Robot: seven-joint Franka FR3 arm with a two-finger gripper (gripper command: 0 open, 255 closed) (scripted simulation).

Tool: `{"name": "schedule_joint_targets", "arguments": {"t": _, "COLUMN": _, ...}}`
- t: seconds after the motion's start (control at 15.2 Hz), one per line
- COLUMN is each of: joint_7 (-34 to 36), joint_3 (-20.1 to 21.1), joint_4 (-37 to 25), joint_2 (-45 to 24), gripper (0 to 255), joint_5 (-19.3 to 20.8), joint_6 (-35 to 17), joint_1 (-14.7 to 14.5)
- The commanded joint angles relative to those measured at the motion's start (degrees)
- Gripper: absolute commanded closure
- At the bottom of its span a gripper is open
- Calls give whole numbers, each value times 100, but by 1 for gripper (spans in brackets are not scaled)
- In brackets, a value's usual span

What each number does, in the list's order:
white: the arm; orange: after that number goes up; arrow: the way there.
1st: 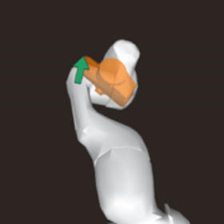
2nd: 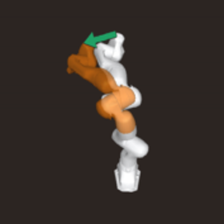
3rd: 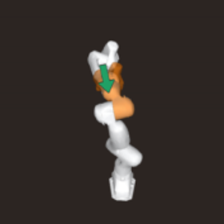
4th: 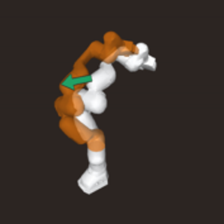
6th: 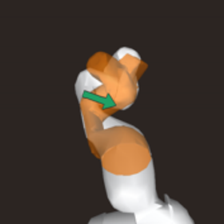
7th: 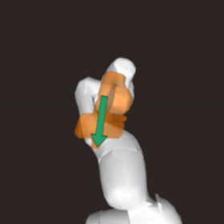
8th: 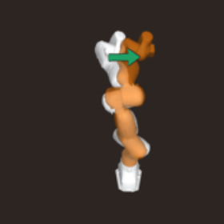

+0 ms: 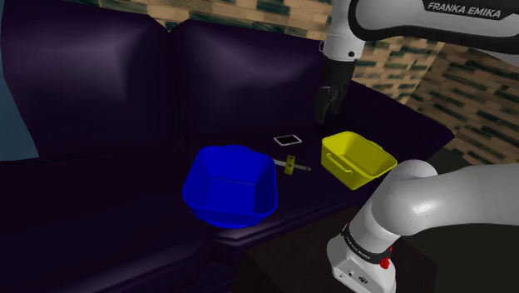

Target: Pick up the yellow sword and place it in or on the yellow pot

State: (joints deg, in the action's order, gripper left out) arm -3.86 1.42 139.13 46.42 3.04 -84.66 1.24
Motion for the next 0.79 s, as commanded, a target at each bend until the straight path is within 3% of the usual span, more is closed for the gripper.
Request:
{"name": "schedule_joint_targets", "arguments": {"t": 0.0, "joint_7": 0, "joint_3": 0, "joint_4": 0, "joint_2": 0, "gripper": 0, "joint_5": 0, "joint_6": 0, "joint_1": 0}}
{"name": "schedule_joint_targets", "arguments": {"t": 0.73, "joint_7": -1209, "joint_3": -620, "joint_4": 1442, "joint_2": -818, "gripper": 0, "joint_5": 639, "joint_6": -2780, "joint_1": -122}}
